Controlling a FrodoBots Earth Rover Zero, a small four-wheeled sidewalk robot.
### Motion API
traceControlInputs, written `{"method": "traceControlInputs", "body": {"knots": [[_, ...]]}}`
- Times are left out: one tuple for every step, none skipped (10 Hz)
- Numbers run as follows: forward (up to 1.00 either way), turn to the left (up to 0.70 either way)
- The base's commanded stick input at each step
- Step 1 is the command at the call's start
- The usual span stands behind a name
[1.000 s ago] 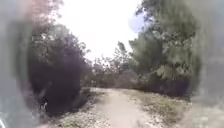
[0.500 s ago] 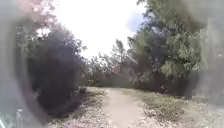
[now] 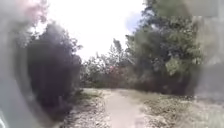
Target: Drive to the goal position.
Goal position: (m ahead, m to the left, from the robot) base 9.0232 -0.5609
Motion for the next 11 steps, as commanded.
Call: {"method": "traceControlInputs", "body": {"knots": [[0.7, 0.0], [0.7, 0.11], [0.7, 0.35], [0.7, 0.35], [0.7, 0.35], [0.7, 0.34], [0.7, 0.0], [0.7, 0.0], [0.7, 0.0], [0.7, 0.0], [0.7, 0.0]]}}
